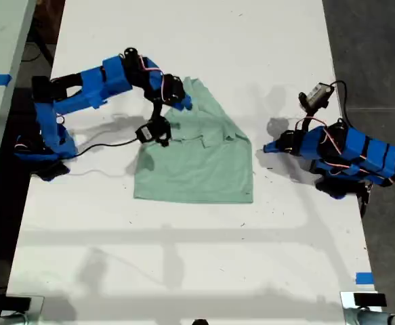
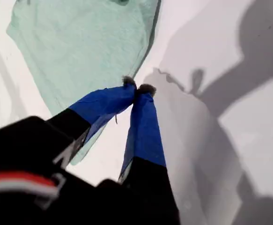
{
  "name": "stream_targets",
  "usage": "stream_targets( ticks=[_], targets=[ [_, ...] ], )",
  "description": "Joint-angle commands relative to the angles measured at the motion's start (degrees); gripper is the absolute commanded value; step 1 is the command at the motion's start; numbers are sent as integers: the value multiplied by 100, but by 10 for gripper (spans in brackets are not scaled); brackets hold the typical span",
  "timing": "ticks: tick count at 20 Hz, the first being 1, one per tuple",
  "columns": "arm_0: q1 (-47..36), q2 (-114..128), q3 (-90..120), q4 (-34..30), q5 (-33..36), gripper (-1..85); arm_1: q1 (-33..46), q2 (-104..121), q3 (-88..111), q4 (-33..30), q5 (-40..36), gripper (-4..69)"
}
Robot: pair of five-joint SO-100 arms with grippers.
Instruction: Fold t shirt
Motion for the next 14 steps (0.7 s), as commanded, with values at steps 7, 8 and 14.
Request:
stream_targets(
  ticks=[7, 8, 14],
  targets=[
    [158, 7479, 5695, -949, -598, -1, -53, 97, 176, 9, -26, 21],
    [466, 8437, 6697, -1327, -844, -1, -44, 97, 176, 9, -26, 21],
    [1099, 12234, 11391, -2188, -1099, -1, -9, 97, 202, 9, 44, 21]
  ],
)
